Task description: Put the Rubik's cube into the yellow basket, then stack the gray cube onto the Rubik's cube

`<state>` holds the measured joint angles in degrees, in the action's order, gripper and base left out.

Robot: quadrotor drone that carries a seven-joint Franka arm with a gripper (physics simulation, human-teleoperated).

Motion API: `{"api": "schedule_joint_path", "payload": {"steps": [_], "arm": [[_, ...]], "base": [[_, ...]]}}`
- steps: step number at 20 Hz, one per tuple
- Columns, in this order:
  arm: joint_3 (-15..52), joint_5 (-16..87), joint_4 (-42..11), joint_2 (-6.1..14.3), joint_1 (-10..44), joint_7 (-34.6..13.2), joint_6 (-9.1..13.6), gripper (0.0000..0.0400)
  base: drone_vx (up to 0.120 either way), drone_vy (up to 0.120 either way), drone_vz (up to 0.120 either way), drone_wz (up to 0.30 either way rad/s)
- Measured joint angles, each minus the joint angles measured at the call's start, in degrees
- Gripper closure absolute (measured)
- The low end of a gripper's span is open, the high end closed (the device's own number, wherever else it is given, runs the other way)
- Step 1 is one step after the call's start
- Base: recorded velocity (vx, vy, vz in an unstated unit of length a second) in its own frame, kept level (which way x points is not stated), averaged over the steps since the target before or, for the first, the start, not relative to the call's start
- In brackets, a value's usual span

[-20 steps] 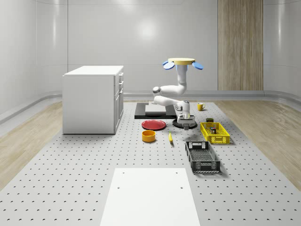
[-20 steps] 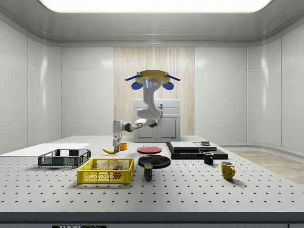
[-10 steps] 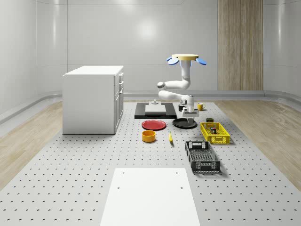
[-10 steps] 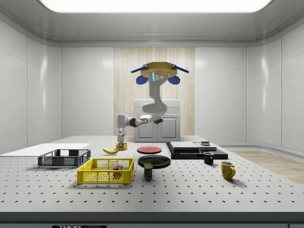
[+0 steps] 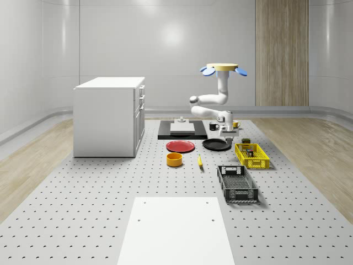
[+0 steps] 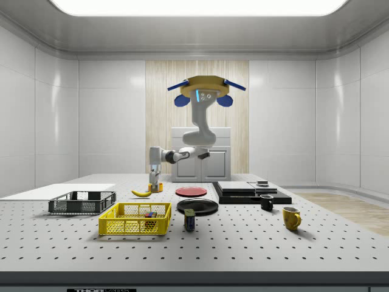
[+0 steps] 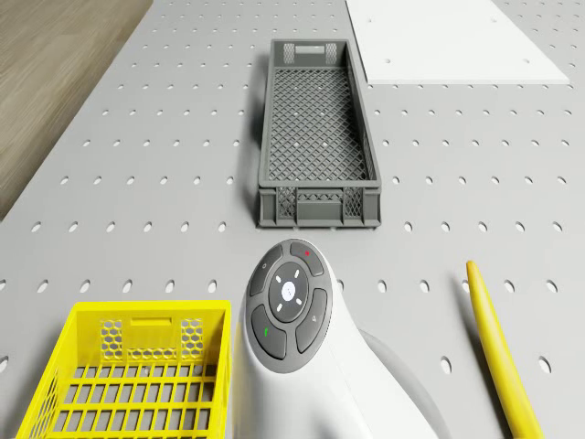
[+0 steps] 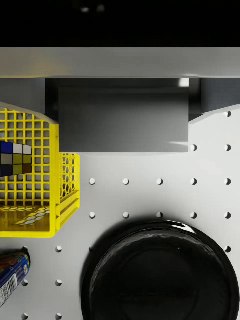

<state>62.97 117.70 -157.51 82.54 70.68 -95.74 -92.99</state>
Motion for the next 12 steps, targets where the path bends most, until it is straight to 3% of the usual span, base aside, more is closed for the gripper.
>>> {"api": "schedule_joint_path", "payload": {"steps": [8, 12], "arm": [[0.0, 0.1, 0.0, -0.1, -0.1, 0.1, 0.1, 0.0150], [0.0, 0.1, 0.0, -0.2, -0.1, 0.1, 0.2, 0.0150]], "base": [[0.000, 0.120, 0.000, 0.000], [-0.110, 0.120, 0.000, 0.000]]}}
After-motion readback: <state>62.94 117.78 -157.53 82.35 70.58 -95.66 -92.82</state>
